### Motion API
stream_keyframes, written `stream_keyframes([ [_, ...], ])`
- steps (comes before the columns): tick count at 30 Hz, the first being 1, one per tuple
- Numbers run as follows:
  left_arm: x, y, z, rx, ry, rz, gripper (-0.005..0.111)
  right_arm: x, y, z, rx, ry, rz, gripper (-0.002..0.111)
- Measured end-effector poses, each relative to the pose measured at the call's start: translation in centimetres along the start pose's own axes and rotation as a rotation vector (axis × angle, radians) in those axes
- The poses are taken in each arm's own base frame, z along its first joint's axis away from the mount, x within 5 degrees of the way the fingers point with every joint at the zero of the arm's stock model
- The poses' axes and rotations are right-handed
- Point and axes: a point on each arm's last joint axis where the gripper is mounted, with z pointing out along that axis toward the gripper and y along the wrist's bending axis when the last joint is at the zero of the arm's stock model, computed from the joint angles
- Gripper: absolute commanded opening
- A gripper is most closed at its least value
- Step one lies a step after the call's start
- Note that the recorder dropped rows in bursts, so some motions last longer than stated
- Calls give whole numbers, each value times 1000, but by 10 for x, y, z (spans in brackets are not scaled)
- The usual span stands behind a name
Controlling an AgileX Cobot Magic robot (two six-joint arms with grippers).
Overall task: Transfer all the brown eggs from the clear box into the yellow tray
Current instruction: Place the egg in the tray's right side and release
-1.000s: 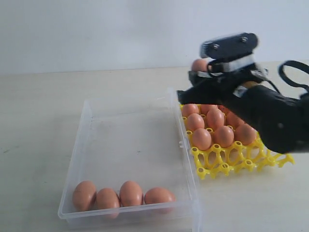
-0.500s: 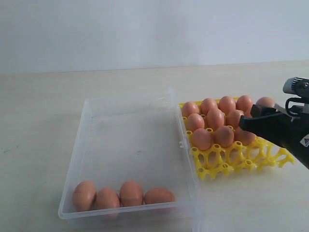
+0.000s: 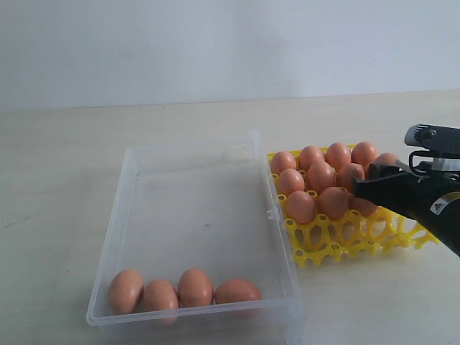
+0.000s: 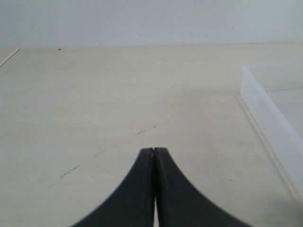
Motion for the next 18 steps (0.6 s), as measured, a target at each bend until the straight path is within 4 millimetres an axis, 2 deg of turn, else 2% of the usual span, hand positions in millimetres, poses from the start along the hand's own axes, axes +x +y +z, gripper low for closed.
stream_keyframes([
  [5, 0, 0, 0, 0, 0, 0, 0, 6, -1, 6, 14, 22, 3, 0],
  [18, 0, 0, 0, 0, 0, 0, 0, 8, -8, 6, 91, 30, 61, 0],
])
